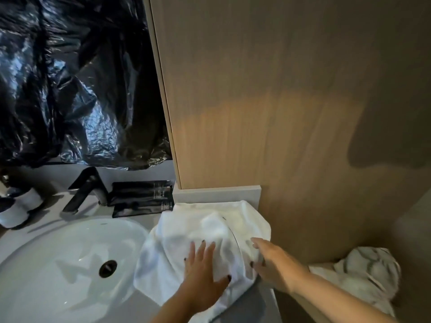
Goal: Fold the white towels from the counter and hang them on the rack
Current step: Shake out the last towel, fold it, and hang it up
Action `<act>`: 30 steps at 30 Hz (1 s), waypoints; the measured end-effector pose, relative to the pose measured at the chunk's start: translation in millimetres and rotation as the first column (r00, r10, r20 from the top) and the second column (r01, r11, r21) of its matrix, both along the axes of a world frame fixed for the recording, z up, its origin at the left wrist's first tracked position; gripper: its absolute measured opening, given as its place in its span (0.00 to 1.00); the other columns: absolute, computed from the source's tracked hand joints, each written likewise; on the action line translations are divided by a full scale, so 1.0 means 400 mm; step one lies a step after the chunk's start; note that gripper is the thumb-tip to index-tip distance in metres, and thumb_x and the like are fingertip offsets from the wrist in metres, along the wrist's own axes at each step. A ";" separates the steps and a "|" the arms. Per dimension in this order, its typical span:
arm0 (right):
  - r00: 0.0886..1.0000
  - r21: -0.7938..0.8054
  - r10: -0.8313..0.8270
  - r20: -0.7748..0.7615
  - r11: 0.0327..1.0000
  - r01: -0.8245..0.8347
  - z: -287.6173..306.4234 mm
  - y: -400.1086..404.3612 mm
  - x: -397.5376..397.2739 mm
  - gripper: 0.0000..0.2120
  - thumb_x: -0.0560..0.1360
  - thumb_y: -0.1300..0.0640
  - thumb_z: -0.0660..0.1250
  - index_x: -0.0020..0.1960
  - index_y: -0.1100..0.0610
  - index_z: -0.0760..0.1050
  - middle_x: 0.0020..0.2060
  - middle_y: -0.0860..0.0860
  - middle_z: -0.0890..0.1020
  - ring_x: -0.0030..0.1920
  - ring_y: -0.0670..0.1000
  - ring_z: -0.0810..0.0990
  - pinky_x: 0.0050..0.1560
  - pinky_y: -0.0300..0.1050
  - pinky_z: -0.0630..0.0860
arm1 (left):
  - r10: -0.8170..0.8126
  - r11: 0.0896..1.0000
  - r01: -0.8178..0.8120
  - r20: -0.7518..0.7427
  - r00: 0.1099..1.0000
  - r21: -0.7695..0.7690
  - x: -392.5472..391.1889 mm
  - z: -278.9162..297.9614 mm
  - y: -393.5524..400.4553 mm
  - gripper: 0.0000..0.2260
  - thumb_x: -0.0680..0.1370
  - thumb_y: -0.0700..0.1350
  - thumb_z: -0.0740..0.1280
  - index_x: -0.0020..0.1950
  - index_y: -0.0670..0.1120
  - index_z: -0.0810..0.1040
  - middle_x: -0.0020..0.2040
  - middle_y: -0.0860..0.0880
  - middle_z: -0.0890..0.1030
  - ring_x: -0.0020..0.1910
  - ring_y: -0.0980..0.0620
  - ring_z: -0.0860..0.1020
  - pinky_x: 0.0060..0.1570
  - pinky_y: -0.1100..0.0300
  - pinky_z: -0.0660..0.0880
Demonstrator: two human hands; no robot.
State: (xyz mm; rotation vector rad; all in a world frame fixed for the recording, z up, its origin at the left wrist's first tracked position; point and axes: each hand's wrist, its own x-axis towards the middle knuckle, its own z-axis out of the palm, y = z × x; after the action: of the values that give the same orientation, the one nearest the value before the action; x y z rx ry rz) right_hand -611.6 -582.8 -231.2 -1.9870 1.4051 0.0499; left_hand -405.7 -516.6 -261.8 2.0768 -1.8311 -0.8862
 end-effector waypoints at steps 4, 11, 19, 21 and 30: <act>0.991 0.036 -0.124 0.060 0.992 0.122 -0.114 -0.007 0.050 0.28 0.73 0.42 0.66 0.70 0.50 0.66 0.63 0.45 0.74 0.63 0.48 0.73 0.61 0.46 0.72 | -0.041 0.997 0.060 0.331 0.943 -0.049 -0.001 -0.159 0.012 0.48 0.68 0.73 0.61 0.80 0.48 0.55 0.81 0.44 0.42 0.78 0.41 0.36 0.73 0.46 0.44; 0.987 -0.314 -0.157 -0.036 0.939 0.138 -0.185 0.002 0.112 0.20 0.80 0.46 0.57 0.70 0.50 0.67 0.62 0.48 0.75 0.63 0.51 0.73 0.54 0.45 0.73 | 0.025 0.976 0.057 0.371 0.928 -0.209 -0.008 -0.207 0.027 0.33 0.72 0.68 0.60 0.74 0.54 0.71 0.75 0.39 0.67 0.75 0.36 0.60 0.68 0.40 0.54; 0.907 -0.201 -0.349 0.235 0.896 0.397 -0.173 0.019 0.062 0.11 0.81 0.58 0.58 0.56 0.54 0.79 0.46 0.52 0.83 0.49 0.54 0.80 0.45 0.46 0.73 | 0.104 0.907 -0.067 0.065 0.992 -0.416 0.018 -0.198 0.052 0.17 0.79 0.56 0.57 0.63 0.59 0.80 0.73 0.53 0.72 0.73 0.50 0.67 0.71 0.52 0.59; 0.889 -0.173 -0.380 0.256 0.886 0.429 -0.169 0.044 0.061 0.10 0.80 0.59 0.59 0.49 0.52 0.79 0.42 0.50 0.83 0.45 0.54 0.80 0.43 0.49 0.74 | 0.172 0.887 -0.198 -0.099 0.980 -0.418 0.021 -0.178 0.071 0.18 0.80 0.61 0.53 0.63 0.63 0.76 0.72 0.60 0.70 0.73 0.58 0.65 0.73 0.65 0.52; 0.670 0.008 -0.468 0.576 0.823 0.568 -0.086 0.220 0.057 0.11 0.79 0.67 0.60 0.51 0.54 0.78 0.40 0.48 0.80 0.38 0.41 0.76 0.36 0.29 0.70 | 0.330 0.890 -0.450 -0.577 0.747 -0.074 0.052 -0.088 0.208 0.12 0.82 0.54 0.61 0.60 0.56 0.82 0.61 0.58 0.81 0.66 0.55 0.74 0.62 0.62 0.69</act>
State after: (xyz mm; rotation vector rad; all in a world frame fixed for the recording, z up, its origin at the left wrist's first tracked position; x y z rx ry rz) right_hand -588.8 -494.9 -265.8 -1.4545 1.5398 -0.8799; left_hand -384.8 -433.4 -296.9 1.7282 -1.0752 -0.9870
